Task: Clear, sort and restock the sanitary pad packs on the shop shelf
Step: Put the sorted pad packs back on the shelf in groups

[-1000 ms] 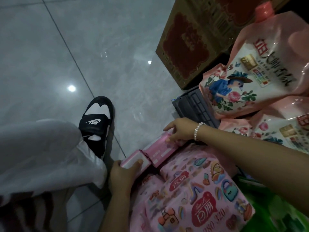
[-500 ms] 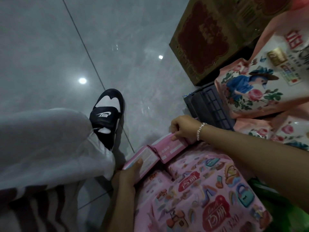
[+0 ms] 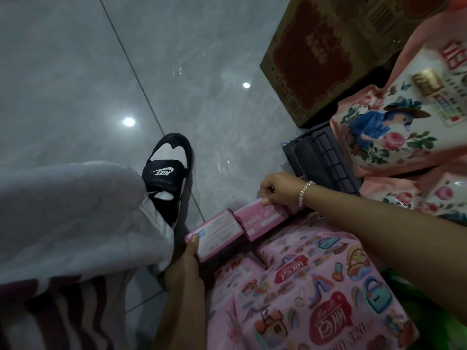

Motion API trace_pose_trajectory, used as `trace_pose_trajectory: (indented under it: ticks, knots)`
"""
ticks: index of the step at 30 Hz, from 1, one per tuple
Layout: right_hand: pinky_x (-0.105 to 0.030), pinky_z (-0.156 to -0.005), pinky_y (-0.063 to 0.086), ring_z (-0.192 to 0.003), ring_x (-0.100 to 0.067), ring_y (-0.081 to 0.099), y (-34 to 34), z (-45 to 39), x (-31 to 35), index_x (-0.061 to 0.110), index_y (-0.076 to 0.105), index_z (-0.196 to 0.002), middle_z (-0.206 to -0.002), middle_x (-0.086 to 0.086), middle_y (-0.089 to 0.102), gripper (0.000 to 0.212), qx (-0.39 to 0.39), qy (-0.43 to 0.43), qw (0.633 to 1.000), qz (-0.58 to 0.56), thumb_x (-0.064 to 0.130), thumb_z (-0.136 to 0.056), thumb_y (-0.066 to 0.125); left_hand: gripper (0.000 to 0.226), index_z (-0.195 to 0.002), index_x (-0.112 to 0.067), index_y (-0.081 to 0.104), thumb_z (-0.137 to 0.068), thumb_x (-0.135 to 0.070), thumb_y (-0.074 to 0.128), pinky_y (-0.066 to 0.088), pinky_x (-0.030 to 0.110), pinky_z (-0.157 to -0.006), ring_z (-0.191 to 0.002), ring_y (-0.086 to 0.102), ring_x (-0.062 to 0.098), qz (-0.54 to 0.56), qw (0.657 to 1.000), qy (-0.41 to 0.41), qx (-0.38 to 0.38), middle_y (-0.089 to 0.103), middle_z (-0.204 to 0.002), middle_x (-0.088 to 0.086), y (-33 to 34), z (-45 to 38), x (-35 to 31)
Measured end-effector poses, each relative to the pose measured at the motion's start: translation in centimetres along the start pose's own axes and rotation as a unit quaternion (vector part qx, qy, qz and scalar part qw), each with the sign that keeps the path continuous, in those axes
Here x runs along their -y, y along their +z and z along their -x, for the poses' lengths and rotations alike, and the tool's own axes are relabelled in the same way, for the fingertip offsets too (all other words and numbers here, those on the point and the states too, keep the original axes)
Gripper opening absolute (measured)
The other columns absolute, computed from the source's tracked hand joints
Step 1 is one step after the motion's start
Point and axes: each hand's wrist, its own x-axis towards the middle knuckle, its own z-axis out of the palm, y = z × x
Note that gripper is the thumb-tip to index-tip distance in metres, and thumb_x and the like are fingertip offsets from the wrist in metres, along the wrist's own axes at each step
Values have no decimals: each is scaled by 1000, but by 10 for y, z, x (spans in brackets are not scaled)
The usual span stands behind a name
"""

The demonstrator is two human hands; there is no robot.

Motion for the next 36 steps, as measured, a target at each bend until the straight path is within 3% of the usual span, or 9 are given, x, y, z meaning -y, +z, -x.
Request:
trace_pose_trajectory:
  ticks: [4,8,11,16,20,26,29,32,36]
  knots:
    - [-4,-51,28,-73,-11,49,-1,1,0,12,68,-84,-67,9,52,9,24,3,1000,12,19,-84,73,30,-94,-9,67,-87,-38,67,55,47,-82,-87,64,36,18,1000,-12,-8,67,-101,20,7,-2,0]
    - [-7,-51,31,-58,0,43,-6,6,1,29,50,-63,-62,14,48,33,37,8,999,-12,18,-85,72,29,-81,-9,62,-85,-36,71,53,51,-84,-89,65,36,33,998,-7,-61,67,-106,18,11,2,-3]
    - [-7,-51,34,-56,1,42,-14,14,2,28,52,-63,-62,13,49,33,35,11,998,-49,16,-85,72,26,-96,0,62,-87,-23,71,50,39,-77,-81,60,29,37,996,19,-81,63,-99,13,9,11,-5]
    - [-10,-52,34,-55,0,43,-28,24,12,29,52,-63,-60,13,49,32,27,0,998,-53,17,-84,73,32,-116,-4,57,-87,-14,69,48,35,-77,-81,57,25,20,1000,-18,10,59,-105,16,8,27,-12]
    - [-11,-54,34,-57,0,44,-48,35,20,30,52,-63,-61,13,51,31,-6,2,998,-61,21,-85,73,45,-122,-1,58,-85,-21,73,52,32,-52,-71,57,20,-34,999,-2,17,62,-104,15,8,16,-11]
    - [-19,-61,42,-58,-4,51,-62,47,24,16,60,-71,-62,6,57,19,-89,59,987,-118,19,-86,72,51,-134,-9,50,-87,-20,69,54,39,-75,-98,62,29,-91,989,46,106,63,-118,16,20,9,-13]
    - [-24,-65,46,-60,-11,54,-57,50,21,13,61,-68,-64,0,60,22,-136,117,957,-230,18,-87,71,71,-135,-6,46,-76,-25,81,51,41,-90,-103,61,29,-235,958,146,71,62,-120,16,28,10,-14]
    - [-34,-72,51,-64,-17,57,-54,55,19,11,61,-67,-66,-3,61,24,-148,161,910,-351,15,-88,69,94,-142,-7,33,-70,-40,83,43,43,-95,-121,50,36,-395,892,220,13,45,-137,20,43,17,-20]
    - [-44,-80,53,-69,-23,60,-51,65,11,10,61,-67,-60,0,64,24,-141,163,895,-390,15,-89,68,105,-148,-12,22,-69,-44,82,40,48,-99,-128,42,39,-456,851,261,-13,36,-143,20,54,14,-20]
